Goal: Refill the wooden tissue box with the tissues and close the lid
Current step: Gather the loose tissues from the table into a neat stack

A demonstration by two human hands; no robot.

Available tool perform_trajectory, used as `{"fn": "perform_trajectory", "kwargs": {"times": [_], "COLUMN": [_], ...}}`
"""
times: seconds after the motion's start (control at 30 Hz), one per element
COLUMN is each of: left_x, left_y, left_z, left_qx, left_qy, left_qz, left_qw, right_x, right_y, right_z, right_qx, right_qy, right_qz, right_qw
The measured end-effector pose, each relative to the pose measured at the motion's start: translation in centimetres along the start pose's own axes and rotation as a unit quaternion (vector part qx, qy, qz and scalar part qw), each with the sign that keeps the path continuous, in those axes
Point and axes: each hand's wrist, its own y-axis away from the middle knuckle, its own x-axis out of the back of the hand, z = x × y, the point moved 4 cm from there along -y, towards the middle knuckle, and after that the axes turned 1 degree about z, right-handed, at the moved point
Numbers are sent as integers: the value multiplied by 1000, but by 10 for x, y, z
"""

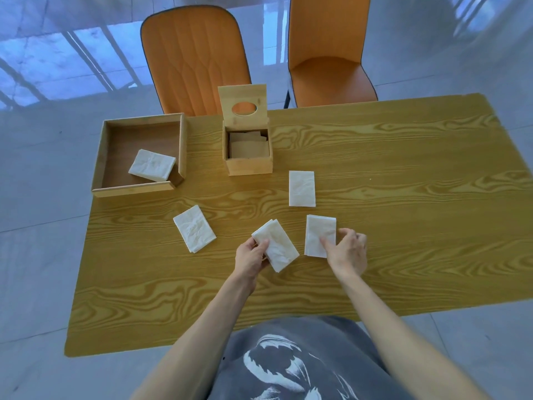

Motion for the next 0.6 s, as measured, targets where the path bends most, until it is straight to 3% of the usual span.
{"fn": "perform_trajectory", "kwargs": {"times": [0.4, 0.6], "left_x": [3, 2], "left_y": [2, 6], "left_z": [-8, -7], "left_qx": [29, 29], "left_qy": [30, 40], "left_qz": [-3, -12], "left_qw": [999, 999], "right_x": [1, -5], "right_y": [4, 1], "right_z": [-3, 3], "right_qx": [47, 52], "right_qy": [-88, -65], "right_qz": [-22, -49], "right_qw": [995, 995]}}
